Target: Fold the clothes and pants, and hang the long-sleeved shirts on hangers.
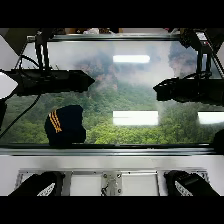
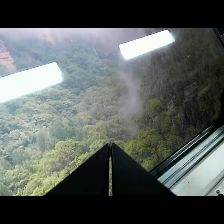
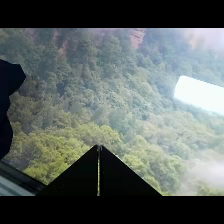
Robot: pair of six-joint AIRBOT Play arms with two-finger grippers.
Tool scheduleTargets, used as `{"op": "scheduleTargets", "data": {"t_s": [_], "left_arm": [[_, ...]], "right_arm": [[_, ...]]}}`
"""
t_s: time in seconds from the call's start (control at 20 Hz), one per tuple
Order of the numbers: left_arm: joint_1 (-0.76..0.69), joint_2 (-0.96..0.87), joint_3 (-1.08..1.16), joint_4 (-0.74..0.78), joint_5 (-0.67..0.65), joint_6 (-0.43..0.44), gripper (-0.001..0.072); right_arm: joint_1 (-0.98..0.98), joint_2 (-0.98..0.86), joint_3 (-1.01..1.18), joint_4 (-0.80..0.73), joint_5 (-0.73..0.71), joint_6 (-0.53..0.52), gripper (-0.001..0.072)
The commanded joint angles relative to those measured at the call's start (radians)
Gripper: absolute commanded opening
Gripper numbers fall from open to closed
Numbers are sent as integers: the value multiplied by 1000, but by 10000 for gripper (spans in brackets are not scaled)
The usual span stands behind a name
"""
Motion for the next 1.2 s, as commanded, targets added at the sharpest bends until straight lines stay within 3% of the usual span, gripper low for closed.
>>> {"op": "scheduleTargets", "data": {"t_s": [0.0,0.5,0.55,0.6,0.65,0.8,0.9,1.0,1.15], "left_arm": [[1,1,1,0,0,0,23],[1,0,1,3,40,1,23],[2,1,1,31,56,17,79],[3,1,1,89,50,54,476],[3,-4,1,190,18,51,714],[3,-67,-14,534,-175,-20,712],[3,-117,-98,703,-230,-80,712],[4,-168,-228,793,-205,-101,712],[41,-254,-411,784,-75,-142,712]], "right_arm": [[0,-1,0,0,0,0,7],[0,-1,0,0,0,0,6],[0,-1,0,0,0,0,6],[0,-1,0,0,0,0,6],[0,-1,0,0,0,0,6],[0,-1,0,0,0,0,6],[0,-1,0,0,0,0,6],[0,-1,0,0,0,0,6],[0,-1,0,0,0,0,6]]}}
